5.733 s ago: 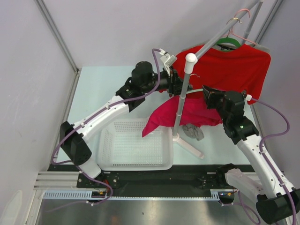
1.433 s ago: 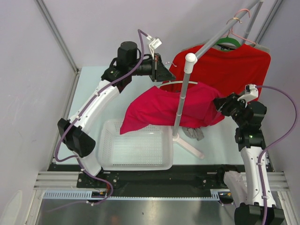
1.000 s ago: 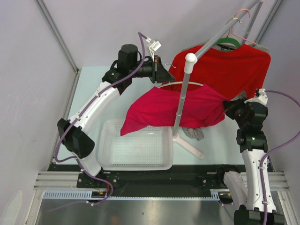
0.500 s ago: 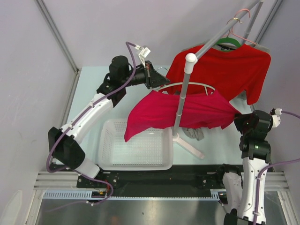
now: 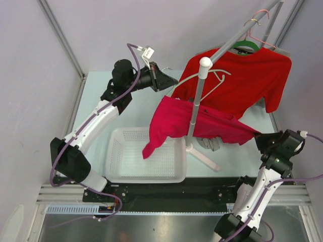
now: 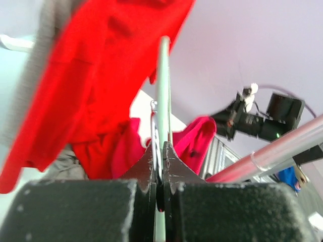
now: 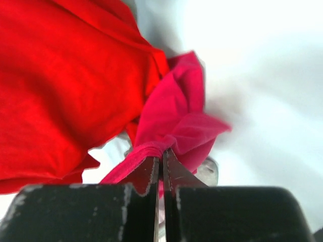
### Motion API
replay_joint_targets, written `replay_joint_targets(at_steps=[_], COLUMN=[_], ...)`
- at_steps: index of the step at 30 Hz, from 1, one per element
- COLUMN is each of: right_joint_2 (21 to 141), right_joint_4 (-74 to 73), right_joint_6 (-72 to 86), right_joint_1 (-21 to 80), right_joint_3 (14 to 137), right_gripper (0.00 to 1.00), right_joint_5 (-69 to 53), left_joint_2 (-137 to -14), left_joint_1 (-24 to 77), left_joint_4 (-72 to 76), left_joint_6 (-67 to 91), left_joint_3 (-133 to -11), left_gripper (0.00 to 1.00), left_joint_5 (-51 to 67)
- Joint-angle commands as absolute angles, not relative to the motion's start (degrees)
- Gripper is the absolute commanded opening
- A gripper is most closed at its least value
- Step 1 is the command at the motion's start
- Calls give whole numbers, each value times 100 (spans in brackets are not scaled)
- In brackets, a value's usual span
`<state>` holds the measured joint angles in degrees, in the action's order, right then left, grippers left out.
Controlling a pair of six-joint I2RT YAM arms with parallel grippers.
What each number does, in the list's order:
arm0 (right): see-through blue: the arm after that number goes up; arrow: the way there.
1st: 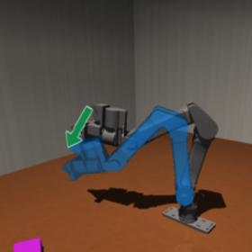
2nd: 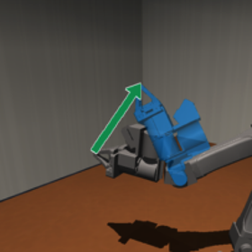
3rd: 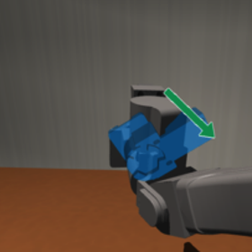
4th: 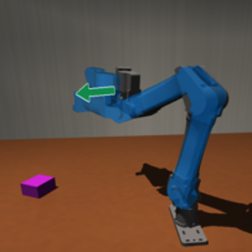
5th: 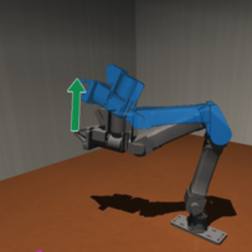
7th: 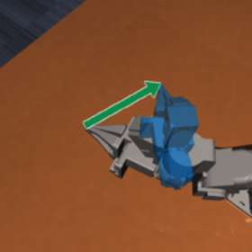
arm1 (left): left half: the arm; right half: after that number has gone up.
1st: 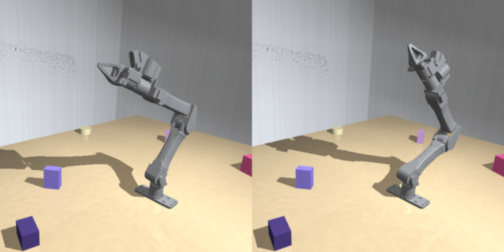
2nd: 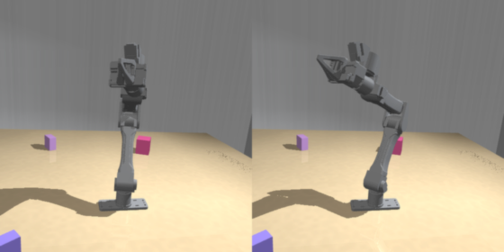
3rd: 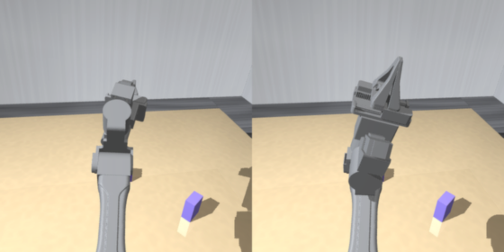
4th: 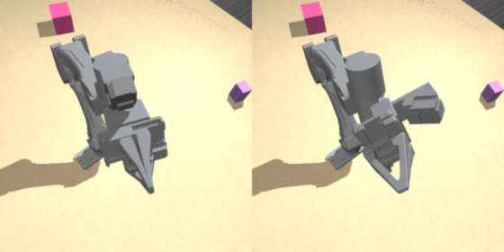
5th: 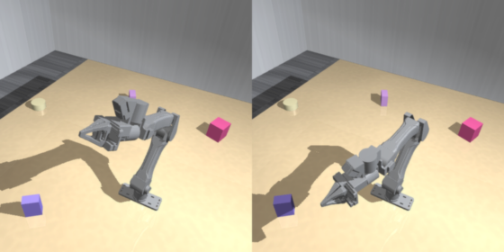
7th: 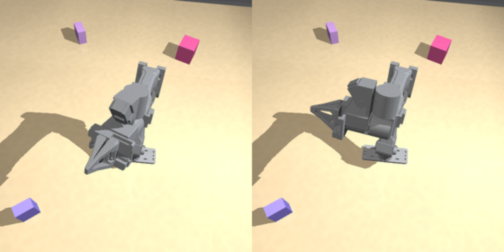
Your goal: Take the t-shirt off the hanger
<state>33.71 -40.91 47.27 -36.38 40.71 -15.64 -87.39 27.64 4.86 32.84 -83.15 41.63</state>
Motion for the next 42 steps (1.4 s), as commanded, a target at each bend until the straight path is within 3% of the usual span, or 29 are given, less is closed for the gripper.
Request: replay_joint_targets(at_steps=[1, 5, 9, 12, 13, 16, 22, 32, 42], right_joint_2=[3585, 3787, 4183, 4219, 4236, 4385, 4491, 5369, 5274], right_joint_4=[-4027, -3763, -3937, -3762, -3640, -3490, -3313, -2585, -205], right_joint_6=[4203, 3675, 3112, 2883, 2822, 2567, 2285, 2224, 3486], right_joint_1=[-4201, -3833, -2446, -1365, -1145, -739, -685, -896, -1063], right_joint_3=[3876, 4077, 4649, 4790, 4807, 4948, 5482, 6732, 5855], right_gripper=[0, 0, 2, 16, 31, 57, 81, 85, 84], right_joint_5=[-1396, -1792, -1373, -1266, -1300, -1695, -2276, -4479, -5063], left_joint_2=[-8209, -8323, -8560, -8727, -8745, -8728, -8710, -9070, -9141], left_joint_1=[2206, 2206, 2285, 2425, 2495, 2592, 2610, 2900, 3015], left_joint_4=[1133, 1344, 1363, 1082, 907, 651, 150, -702, -1125], left_joint_6=[3304, 3533, 3683, 3507, 3368, 3139, 2813, 2260, 1907], left_joint_3=[-8508, -8508, -8666, -8876, -8920, -9000, -9175, -9869, -10116], left_gripper=[0, 0, 0, 0, 0, 0, 0, 0, 0], left_joint_5=[3875, 4043, 4359, 4605, 4658, 4772, 4939, 5317, 5634])
